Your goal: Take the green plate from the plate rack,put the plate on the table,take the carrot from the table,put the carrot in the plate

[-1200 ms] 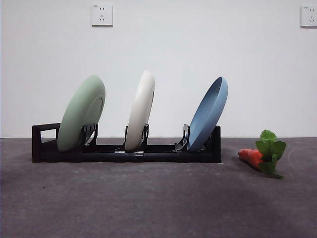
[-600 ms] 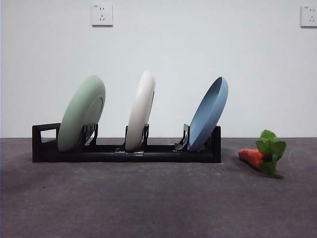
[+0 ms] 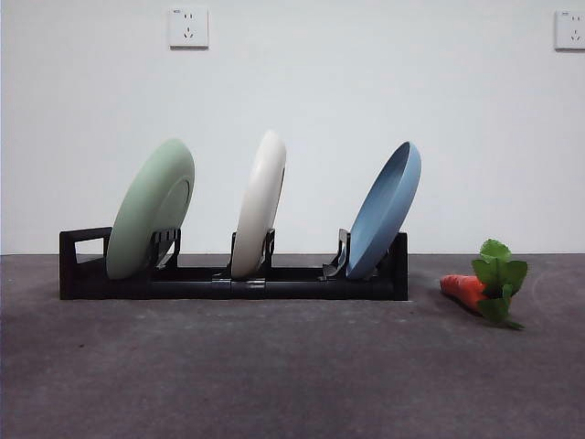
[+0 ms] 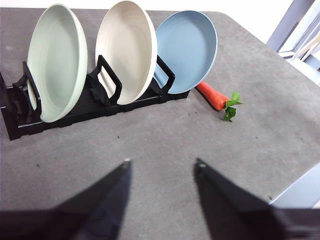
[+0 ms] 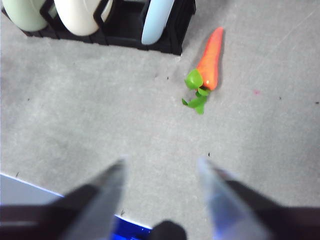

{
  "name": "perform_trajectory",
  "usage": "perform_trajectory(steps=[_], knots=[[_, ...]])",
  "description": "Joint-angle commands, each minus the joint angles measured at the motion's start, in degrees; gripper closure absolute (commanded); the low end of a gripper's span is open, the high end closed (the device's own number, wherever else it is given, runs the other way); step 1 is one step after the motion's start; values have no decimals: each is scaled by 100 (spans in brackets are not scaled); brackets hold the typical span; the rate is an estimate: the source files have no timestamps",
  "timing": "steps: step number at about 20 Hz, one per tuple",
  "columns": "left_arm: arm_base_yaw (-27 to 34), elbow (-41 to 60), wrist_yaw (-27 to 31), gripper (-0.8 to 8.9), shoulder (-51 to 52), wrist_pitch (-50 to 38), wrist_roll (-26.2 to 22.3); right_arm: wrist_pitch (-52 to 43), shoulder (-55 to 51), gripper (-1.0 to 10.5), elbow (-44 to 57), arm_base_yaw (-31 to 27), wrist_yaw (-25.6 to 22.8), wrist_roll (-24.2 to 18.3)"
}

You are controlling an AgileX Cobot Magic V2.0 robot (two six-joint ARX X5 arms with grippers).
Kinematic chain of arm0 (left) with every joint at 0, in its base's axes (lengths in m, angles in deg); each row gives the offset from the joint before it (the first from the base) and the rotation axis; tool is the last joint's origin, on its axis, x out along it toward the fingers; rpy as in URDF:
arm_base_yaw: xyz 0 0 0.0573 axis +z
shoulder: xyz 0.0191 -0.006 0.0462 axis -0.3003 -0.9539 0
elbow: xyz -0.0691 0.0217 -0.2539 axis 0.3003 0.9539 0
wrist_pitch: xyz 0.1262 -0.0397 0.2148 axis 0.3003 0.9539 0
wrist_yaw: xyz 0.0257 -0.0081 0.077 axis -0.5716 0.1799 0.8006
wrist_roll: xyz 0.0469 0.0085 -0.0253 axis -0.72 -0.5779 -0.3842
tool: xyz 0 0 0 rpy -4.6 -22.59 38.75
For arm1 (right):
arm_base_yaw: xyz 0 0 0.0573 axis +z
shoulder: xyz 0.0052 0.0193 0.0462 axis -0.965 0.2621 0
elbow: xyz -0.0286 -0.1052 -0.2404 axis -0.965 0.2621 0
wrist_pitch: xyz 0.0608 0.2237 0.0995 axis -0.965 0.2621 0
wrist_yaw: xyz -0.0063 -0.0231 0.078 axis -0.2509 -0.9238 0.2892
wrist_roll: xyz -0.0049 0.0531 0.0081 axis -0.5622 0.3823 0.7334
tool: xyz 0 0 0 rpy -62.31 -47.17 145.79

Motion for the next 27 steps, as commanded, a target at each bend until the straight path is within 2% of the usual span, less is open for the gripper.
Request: perform_trajectory(steps=[1,5,9,12,18,27], knots=[[4,-11,7,219,2,-46,-83,-13,2,267,-7,13,7,-48],[4,-11,37,220,-212,-319,-83,-13,2,267,-7,13,7,-46],[-9,-39,160,220,-756,-1165,-79,-15,15,268,-7,13,7,-46],[-214,-197,179,220,-1543,-1781,-81,-9,98,268,-7,13,7,-44],[-881,-903,879,220,-3449,-2680,-131,-11,310,281,-7,13,7,-44],[-1399,-1582,1867,220,-5786,-3834,-280,-9,413,289,-7,13,4,-44]])
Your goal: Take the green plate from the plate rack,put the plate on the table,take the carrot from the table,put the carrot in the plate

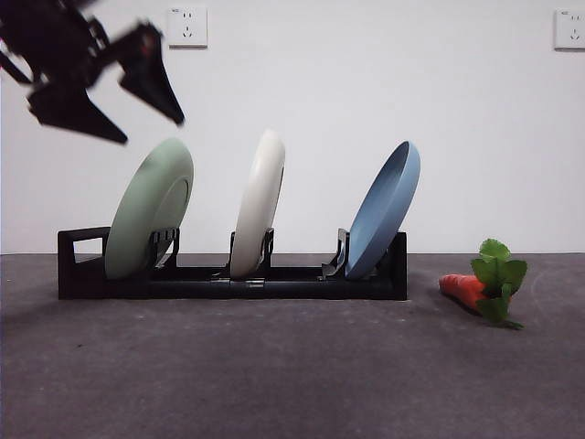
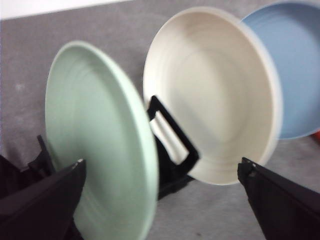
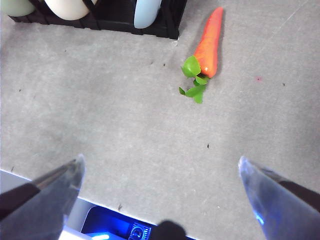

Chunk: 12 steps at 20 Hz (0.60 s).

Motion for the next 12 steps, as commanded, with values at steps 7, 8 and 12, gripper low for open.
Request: perform_trajectory(steps=[7,8,12], knots=[[-295,-9,479,581,-699,-295,-94,-17,0,289,-7,13,-13,-26],[-302,-7,461,678,-699,-339,-92,-17,0,289,-7,13,-13,-26],[-302,-9,457,774,-697,-389,-72,-15,0,289,-7,13,-13,-26]])
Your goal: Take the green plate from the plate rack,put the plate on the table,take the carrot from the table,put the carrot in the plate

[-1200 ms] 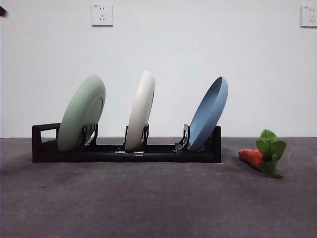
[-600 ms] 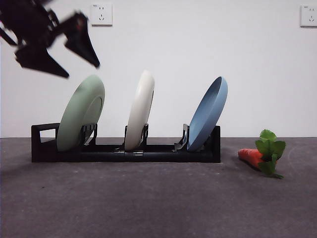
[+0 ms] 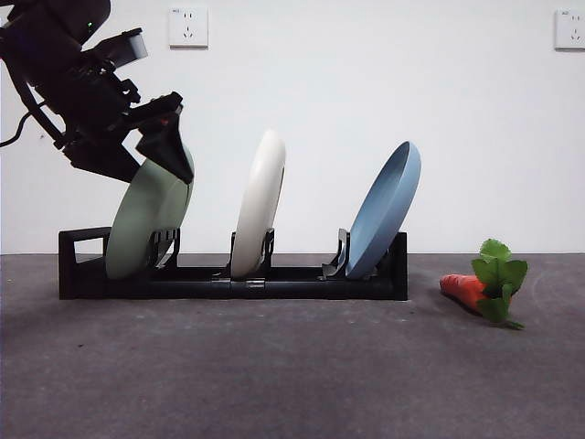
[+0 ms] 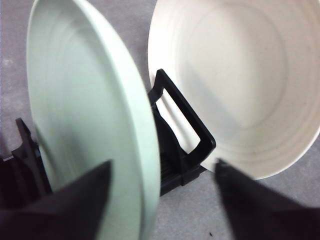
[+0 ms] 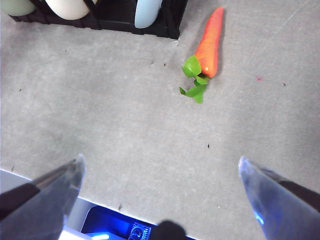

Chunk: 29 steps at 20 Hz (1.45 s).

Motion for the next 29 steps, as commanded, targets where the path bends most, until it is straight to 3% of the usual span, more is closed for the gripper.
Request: perform_trajectory(steps=[1,15,21,26,29], knots=[[-11,-7,-15,814,-17,-70,-44,-15,-2,289,-7,13,-11,-26],[-7,-151,-33,822,544,13,-39,-17,72,289,-7,13,-9,-26],[-103,-664,-37,822,1287,1005,-79,-24,72,289,-7,13,-9,-26],[-804,-772,109,822,2518,2074,-702,-39,72,289,-7,13,-9,-26],[-1794,-772,1139,822,2988,2820,-1239,-50,72,289,-7,13,-9,-26]])
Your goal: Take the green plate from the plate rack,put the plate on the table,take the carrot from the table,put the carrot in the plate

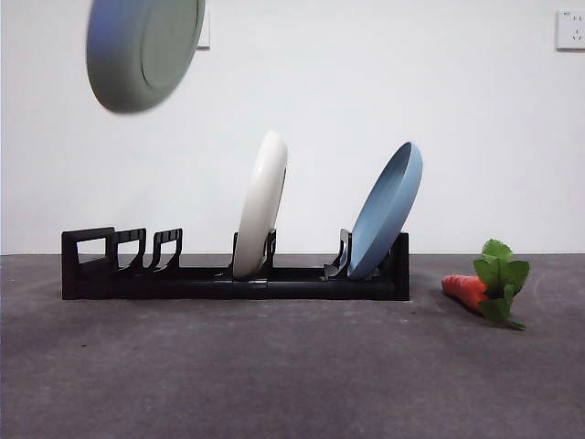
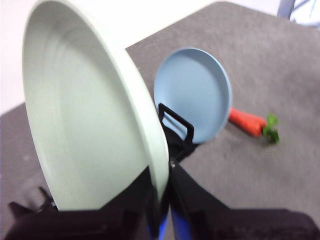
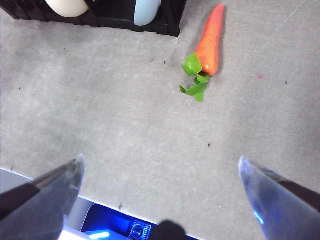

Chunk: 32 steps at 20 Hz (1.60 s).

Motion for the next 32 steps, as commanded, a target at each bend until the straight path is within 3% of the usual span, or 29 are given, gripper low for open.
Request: perform_trajectory(steps=[1,4,9,14,20,26,30,32], knots=[[-874,-17,911,821,92,608,-546,-63,-2,289,-7,13,-7,-24],[-1945,-13,1797,821,-92,1373,-671,-85,-4,289,-7,13,0,-24],[-3296,0,2977,820,-1051,1722,-817,-122,-4,289,-7,13,7,-24],[-3748,17,3064,820,-2247,1530,-815,-122,-4,289,-7,13,7,-24],[-3746,162,3185,820,-3421,1141,-796,-127,-4,289,-7,13,9,-24],[-3694,654,3117,821,-3888,389,-745,-144,-2,289,-7,13,9,-24],[-3604,667,2282,809,-4030,411,-702,-142,-2,289,-7,13,7,-24],[-3600,667,2100,724,-4030,396,-584,-142,-2,289,-7,13,7,-22]])
